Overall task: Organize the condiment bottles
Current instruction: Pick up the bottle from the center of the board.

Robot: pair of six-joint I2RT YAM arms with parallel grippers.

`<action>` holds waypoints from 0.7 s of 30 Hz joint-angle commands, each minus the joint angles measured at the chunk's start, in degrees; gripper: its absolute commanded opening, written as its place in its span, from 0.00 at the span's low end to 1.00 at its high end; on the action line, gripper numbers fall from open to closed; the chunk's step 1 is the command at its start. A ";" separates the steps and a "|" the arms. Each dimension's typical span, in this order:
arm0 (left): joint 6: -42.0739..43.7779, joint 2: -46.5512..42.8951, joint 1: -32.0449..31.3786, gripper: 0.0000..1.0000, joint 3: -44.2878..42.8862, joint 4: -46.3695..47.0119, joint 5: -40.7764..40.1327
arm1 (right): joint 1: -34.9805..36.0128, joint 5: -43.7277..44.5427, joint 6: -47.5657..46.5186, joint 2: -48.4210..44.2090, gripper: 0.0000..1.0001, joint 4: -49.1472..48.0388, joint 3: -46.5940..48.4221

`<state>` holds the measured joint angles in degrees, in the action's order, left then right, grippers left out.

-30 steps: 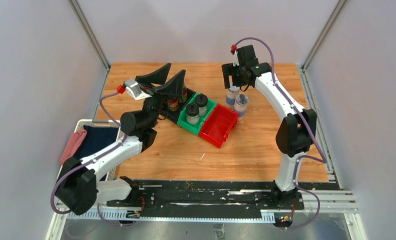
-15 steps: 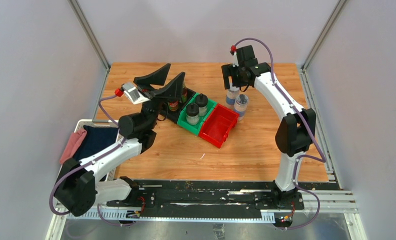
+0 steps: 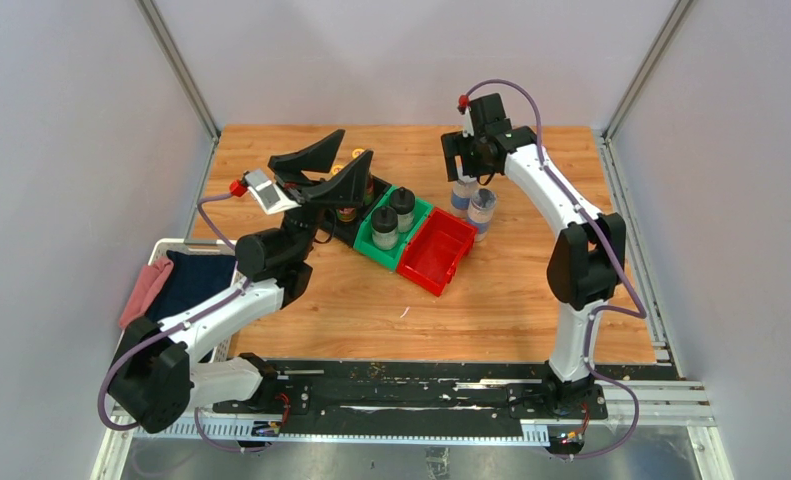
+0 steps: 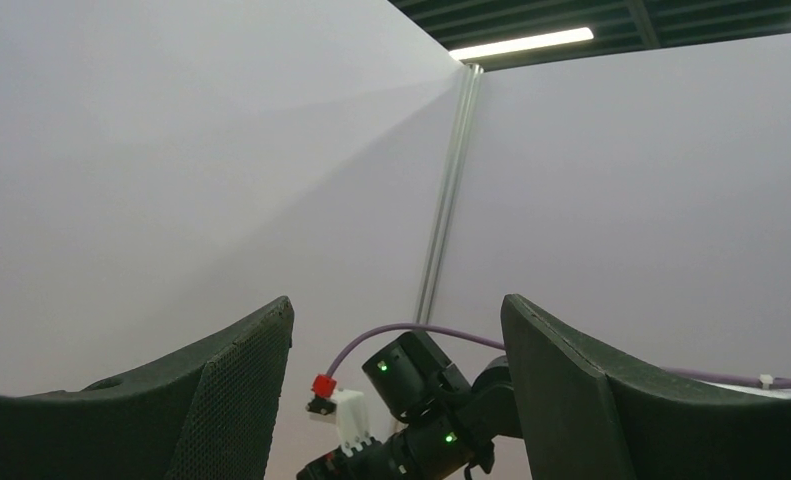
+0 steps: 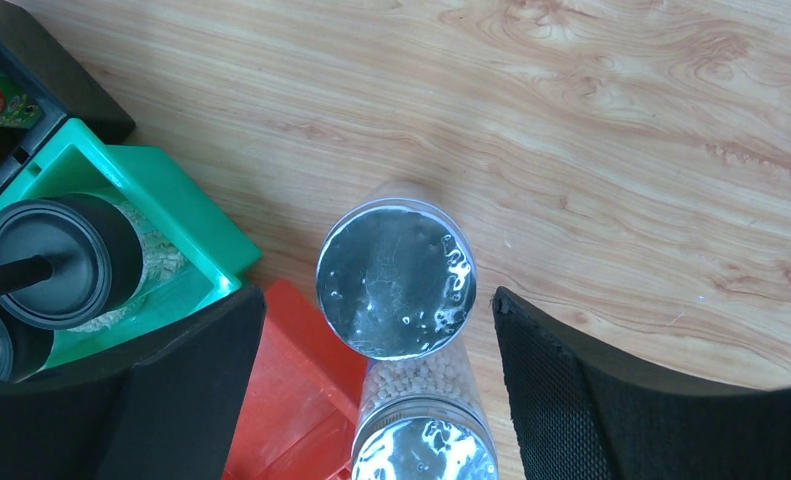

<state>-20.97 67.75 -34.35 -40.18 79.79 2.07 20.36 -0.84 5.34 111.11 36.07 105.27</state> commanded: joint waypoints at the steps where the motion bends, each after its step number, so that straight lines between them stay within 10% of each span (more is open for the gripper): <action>1: 1.76 -1.08 -0.61 0.79 0.97 2.51 0.23 | 0.99 0.78 -0.84 1.75 0.88 1.53 0.28; 21: 2.17 -0.05 -0.74 0.79 1.34 2.98 0.31 | 0.82 2.49 -1.36 3.94 0.75 1.28 0.72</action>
<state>-19.99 67.72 -34.59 -39.46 80.73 2.37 20.36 0.62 4.78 114.17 36.07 105.27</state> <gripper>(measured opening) 0.789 0.777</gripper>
